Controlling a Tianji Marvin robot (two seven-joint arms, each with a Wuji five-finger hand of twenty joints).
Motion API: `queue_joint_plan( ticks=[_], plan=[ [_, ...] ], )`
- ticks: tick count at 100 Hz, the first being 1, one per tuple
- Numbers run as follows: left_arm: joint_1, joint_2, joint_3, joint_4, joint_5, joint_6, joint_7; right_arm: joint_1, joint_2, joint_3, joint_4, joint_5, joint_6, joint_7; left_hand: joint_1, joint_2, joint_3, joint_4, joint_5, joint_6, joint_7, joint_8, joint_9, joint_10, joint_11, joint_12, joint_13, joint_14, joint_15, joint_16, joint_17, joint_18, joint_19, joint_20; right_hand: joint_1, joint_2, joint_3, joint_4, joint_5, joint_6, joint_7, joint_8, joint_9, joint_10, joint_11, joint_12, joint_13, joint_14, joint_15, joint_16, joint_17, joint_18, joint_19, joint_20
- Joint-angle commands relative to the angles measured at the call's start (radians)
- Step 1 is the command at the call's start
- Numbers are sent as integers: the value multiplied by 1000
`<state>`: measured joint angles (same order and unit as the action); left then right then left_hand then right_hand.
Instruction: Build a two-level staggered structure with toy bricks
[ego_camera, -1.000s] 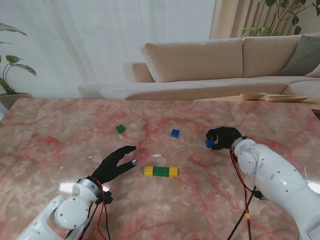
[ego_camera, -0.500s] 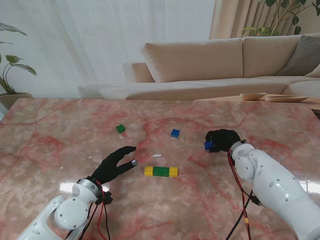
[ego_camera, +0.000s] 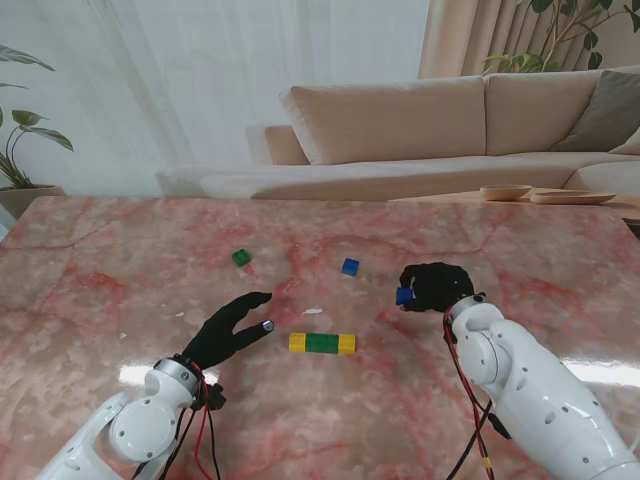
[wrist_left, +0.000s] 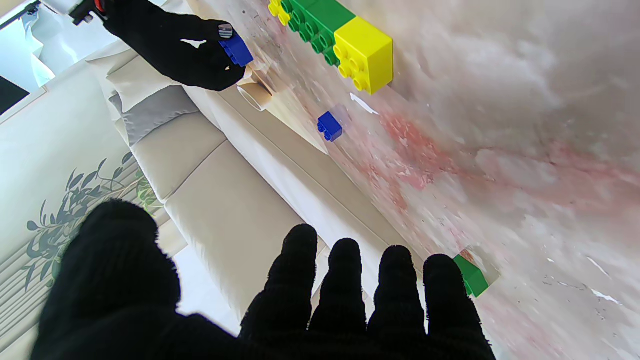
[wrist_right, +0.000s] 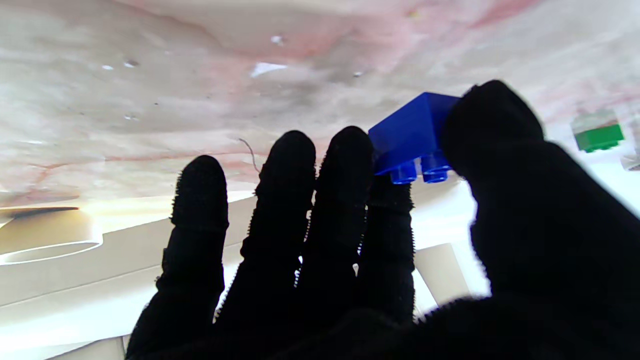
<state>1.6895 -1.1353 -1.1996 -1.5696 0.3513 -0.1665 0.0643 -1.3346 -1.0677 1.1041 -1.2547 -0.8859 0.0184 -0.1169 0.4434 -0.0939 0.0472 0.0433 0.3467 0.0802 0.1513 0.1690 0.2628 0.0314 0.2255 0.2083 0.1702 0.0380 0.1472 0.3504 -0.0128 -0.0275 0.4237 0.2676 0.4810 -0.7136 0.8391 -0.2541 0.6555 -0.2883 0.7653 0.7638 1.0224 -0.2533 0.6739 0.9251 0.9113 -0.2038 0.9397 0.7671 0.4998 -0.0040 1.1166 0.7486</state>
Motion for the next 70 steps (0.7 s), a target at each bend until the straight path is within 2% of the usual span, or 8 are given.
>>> queue_joint_plan(
  ticks=[1, 33, 56, 70],
  plan=[
    [8, -2, 2, 7, -2, -4, 2, -38, -11, -2, -42, 0, 15, 16, 16, 19, -7, 7, 23, -28, 9, 6, -9, -23, -14, -6, 13, -45, -37, -12, -2, -44, -25, 3, 57, 60, 79, -17, 129, -101, 117, 26, 34, 6, -1, 24, 35, 2, 24, 23, 9, 15, 50, 35],
    [17, -3, -1, 2, 5, -15, 10, -158, -19, 10, -254, -7, 104, 43, 18, 20, -7, 7, 24, -28, 8, 6, -8, -20, -14, -6, 14, -44, -37, -12, -2, -43, -27, 6, 65, 53, 84, -14, 160, -82, 117, 21, 64, 24, -10, 34, 55, 21, 41, 35, 17, 33, 82, 32],
    [19, -2, 0, 3, 5, -19, 8, -205, -21, -26, -347, -29, 164, 43, 18, 20, -8, 6, 23, -27, 7, 6, -8, -22, -15, -6, 13, -44, -37, -13, -2, -42, -28, 7, 66, 41, 97, -16, 167, -80, 116, 23, 67, 29, -7, 47, 48, 23, 48, 42, 9, 37, 82, 25],
    [19, -3, -1, 4, 7, -22, 13, -217, -20, -49, -373, -38, 175, 55, 19, 22, -8, 6, 24, -26, 6, 6, -8, -21, -15, -7, 14, -45, -37, -13, -2, -42, -28, 7, 63, 39, 104, -18, 167, -87, 112, 25, 60, 25, -9, 54, 31, 21, 45, 44, -6, 32, 73, 19]
  ],
)
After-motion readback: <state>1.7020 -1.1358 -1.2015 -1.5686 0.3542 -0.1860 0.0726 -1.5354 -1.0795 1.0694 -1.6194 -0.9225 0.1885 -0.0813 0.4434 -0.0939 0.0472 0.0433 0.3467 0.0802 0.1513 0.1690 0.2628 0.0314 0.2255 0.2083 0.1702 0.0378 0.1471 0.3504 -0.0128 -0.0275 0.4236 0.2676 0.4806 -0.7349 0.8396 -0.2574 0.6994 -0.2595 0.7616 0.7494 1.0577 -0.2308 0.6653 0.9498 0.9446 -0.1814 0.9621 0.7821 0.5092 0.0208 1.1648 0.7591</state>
